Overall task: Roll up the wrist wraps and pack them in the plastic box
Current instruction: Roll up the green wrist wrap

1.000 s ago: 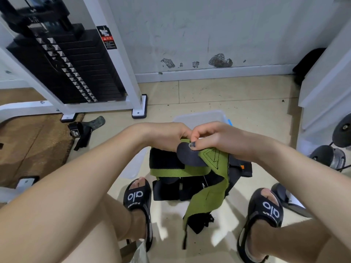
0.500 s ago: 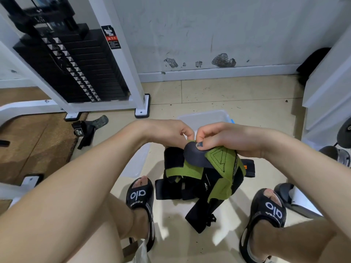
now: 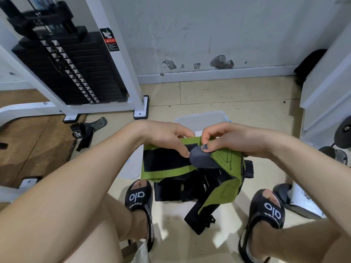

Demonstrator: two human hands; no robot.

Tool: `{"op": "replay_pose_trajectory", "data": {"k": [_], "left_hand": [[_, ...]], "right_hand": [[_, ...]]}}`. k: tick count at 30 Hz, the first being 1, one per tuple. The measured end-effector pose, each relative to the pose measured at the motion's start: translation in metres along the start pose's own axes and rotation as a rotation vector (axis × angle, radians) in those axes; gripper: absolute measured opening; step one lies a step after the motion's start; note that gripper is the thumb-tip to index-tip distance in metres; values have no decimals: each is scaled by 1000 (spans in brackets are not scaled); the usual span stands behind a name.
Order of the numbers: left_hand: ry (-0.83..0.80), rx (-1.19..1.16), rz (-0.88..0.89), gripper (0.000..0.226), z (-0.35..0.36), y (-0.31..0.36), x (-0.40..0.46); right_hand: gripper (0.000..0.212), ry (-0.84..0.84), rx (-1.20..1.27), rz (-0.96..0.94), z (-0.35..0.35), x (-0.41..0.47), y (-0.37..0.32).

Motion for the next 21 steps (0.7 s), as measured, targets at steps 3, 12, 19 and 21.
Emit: {"op": "replay_pose_trajectory", "data": {"k": [3, 12, 19, 21], "left_hand": [[-47, 16, 18, 30, 8, 6, 0], [-169, -10, -93, 42, 17, -3, -7], [-131, -190, -94, 37, 7, 0, -12], [-133, -229, -97, 37, 6, 2, -15]], "right_hand": [[8, 27, -113, -80, 4, 1, -7], [12, 24, -211, -94, 10, 7, -4], [12, 68, 73, 20, -8, -3, -12], [14, 93, 134, 16, -11, -2, -14]]}}
Point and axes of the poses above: each hand's wrist, its own x-axis towards the middle knuckle, its own z-axis out of the palm, y = z × x, the point moved 8 cm from there along x, towards the middle knuckle, and after that the axes turned 9 degrees about y, right-handed, at the moved point
